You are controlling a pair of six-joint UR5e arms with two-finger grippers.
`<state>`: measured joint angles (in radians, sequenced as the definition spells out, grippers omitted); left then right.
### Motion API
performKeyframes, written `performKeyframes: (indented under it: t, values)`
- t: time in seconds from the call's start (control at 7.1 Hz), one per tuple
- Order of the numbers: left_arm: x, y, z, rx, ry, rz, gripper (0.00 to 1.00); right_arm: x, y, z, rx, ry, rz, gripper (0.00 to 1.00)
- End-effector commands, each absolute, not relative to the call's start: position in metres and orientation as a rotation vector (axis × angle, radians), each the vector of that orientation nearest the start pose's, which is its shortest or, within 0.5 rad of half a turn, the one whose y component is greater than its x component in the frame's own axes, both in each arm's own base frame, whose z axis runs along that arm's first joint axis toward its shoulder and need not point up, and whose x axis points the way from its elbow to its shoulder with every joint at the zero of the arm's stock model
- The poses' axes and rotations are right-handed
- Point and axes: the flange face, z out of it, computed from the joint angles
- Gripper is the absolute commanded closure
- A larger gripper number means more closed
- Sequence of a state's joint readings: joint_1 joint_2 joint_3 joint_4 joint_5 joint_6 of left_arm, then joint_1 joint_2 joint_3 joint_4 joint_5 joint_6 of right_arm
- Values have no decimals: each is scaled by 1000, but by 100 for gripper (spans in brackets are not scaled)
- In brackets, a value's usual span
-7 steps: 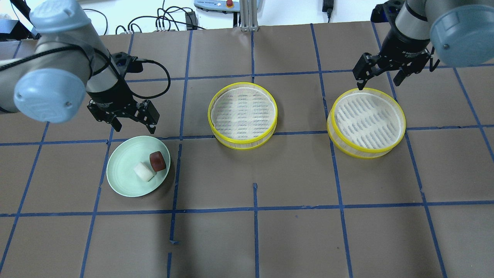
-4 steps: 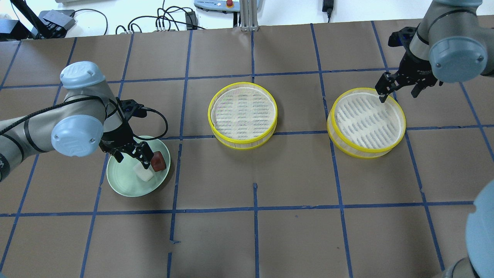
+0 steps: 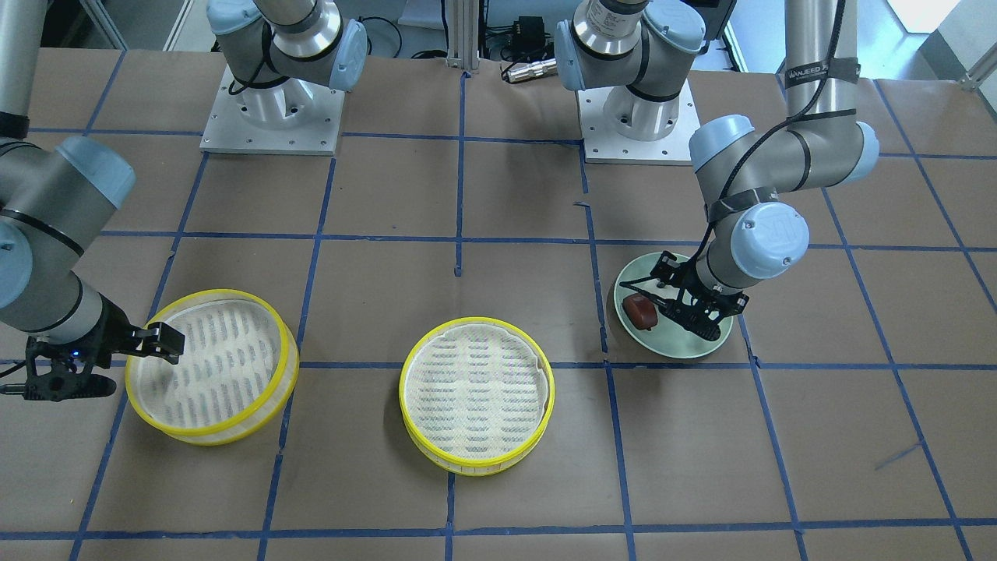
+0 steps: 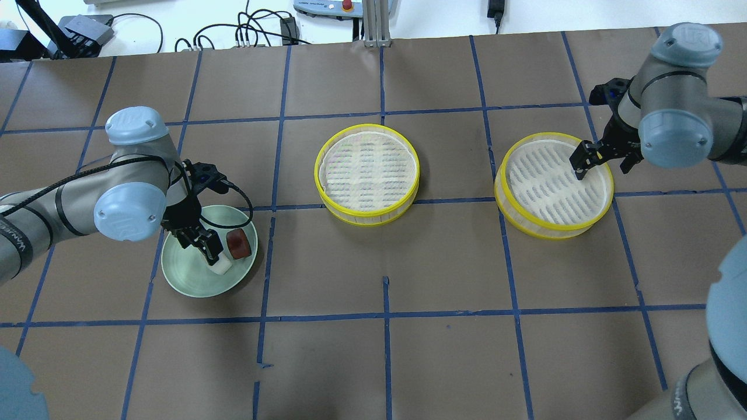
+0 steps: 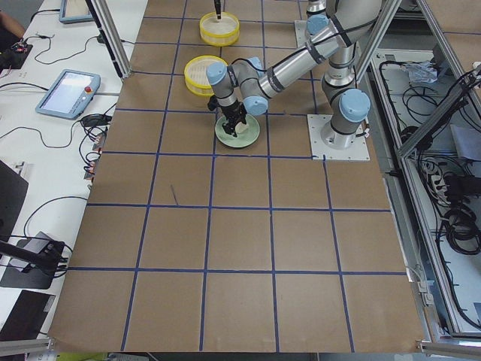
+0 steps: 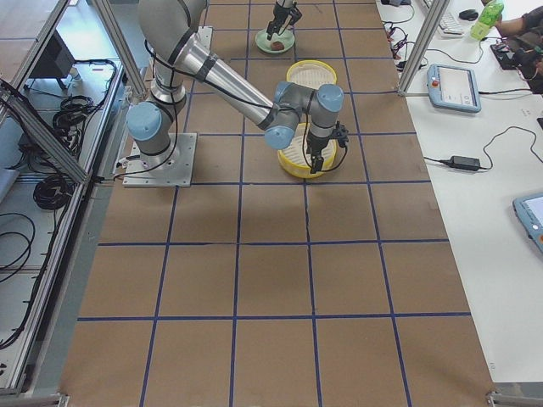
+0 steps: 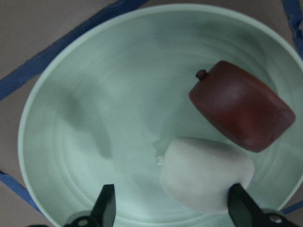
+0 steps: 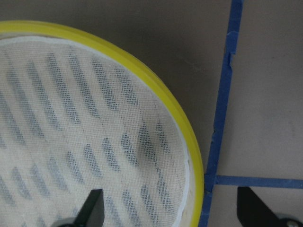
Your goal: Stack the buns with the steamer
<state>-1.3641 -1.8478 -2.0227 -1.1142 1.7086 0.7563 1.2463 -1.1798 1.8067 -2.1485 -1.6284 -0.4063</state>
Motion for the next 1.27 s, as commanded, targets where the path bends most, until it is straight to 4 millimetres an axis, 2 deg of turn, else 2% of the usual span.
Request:
performKeyframes:
  t: [0.0, 0.14, 0.28, 0.42, 0.56, 0.7, 0.85, 0.99, 1.13]
  values:
    - [-17, -498, 200, 869, 2980, 434, 100, -66, -584, 206, -111, 3164, 155, 33]
    - [-16, -498, 206, 864, 2982, 407, 100, -67, -583, 205, -109, 3168, 158, 58]
    - [-12, -501, 210, 855, 2981, 389, 100, -66, -584, 207, -108, 3164, 152, 67]
    - [-11, -517, 237, 840, 2987, 318, 100, -67, -587, 213, -108, 3169, 134, 70]
    - [-16, -529, 275, 786, 3095, 324, 100, -69, -592, 225, -80, 3179, 97, 76]
    - [-26, -547, 309, 555, 3207, 298, 100, -69, -593, 228, -75, 3175, 104, 82]
    - [-42, -561, 314, 248, 3367, 253, 100, -69, -592, 228, -49, 3170, 116, 92]
    - [-85, -565, 317, 177, 3452, 227, 100, -67, -592, 235, -48, 3173, 97, 92]
    - [-140, -567, 313, 95, 3505, 167, 100, -69, -596, 242, -46, 3179, 87, 93]
